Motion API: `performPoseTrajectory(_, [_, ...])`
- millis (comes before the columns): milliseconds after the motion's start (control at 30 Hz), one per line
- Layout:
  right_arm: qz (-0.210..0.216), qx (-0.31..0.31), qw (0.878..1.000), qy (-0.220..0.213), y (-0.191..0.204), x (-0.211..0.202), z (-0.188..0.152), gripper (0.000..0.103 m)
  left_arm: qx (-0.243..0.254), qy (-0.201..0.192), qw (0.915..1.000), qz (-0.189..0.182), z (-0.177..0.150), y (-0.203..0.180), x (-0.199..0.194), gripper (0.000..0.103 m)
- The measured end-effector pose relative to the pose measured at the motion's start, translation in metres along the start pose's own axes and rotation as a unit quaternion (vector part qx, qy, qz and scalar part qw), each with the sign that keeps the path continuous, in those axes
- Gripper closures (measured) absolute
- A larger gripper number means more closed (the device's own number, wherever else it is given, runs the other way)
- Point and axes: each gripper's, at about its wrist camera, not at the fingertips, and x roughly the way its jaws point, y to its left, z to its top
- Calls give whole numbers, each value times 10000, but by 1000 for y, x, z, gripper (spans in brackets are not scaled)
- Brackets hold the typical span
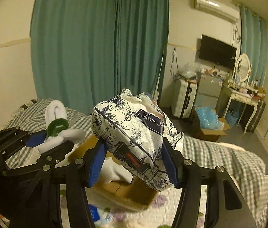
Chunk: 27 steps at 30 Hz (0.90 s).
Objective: Organize soft objects
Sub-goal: 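Carry both held items into the cardboard box and open both tools, then grasp the beige cloth with the right tool while the left tool grasps the white cloth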
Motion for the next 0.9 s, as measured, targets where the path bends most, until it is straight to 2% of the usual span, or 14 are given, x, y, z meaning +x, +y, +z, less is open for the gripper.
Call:
performPoseTrajectory(200, [172, 214, 9989, 371, -16, 74, -14, 46, 181, 225, 9995, -149, -16, -1, 64, 69])
performPoseTrajectory(300, [241, 331, 9982, 448, -22, 93, -22, 45, 327, 164, 9991, -229, -25, -5, 73, 68])
performPoseTrajectory(333, [237, 377, 9981, 429, -25, 94, -25, 41, 336, 134, 9991, -210, -26, -5, 75, 68])
performPoseTrajectory(367, [226, 433, 9980, 393, -29, 94, -28, 39, 301, 112, 9993, -201, -27, -4, 75, 65])
performPoseTrajectory(400, [224, 502, 9979, 352, -32, 93, -30, 32, 255, 138, 9994, -203, -27, -3, 76, 53])
performPoseTrajectory(433, [267, 587, 9973, 340, -36, 90, -31, 23, 197, 178, 9994, -236, -26, -2, 76, 46])
performPoseTrajectory(467, [287, 642, 9971, 294, -39, 85, -31, 21, 138, 140, 9996, -225, -26, -1, 73, 34])
performPoseTrajectory(500, [239, 650, 9974, 223, -41, 78, -31, 20, 116, 79, 9997, -194, -22, -1, 72, 29])
performPoseTrajectory(667, [4, 529, 9986, 22, -49, 28, -15, 17, 101, -146, 9998, -43, -8, -1, 43, 27])
performPoseTrajectory(800, [-89, 439, 9986, -274, -49, -32, 6, 10, -39, -434, 9990, -3, 6, 7, -9, 26])
performPoseTrajectory(833, [-94, 418, 9985, -341, -47, -46, 10, 9, -50, -526, 9986, 5, 8, 9, -23, 24])
performPoseTrajectory(867, [-85, 391, 9983, -421, -45, -64, 13, 9, -67, -660, 9978, 44, 11, 10, -40, 14])
performPoseTrajectory(900, [-95, 367, 9980, -505, -43, -83, 17, 7, -96, -825, 9965, 123, 13, 11, -58, 8])
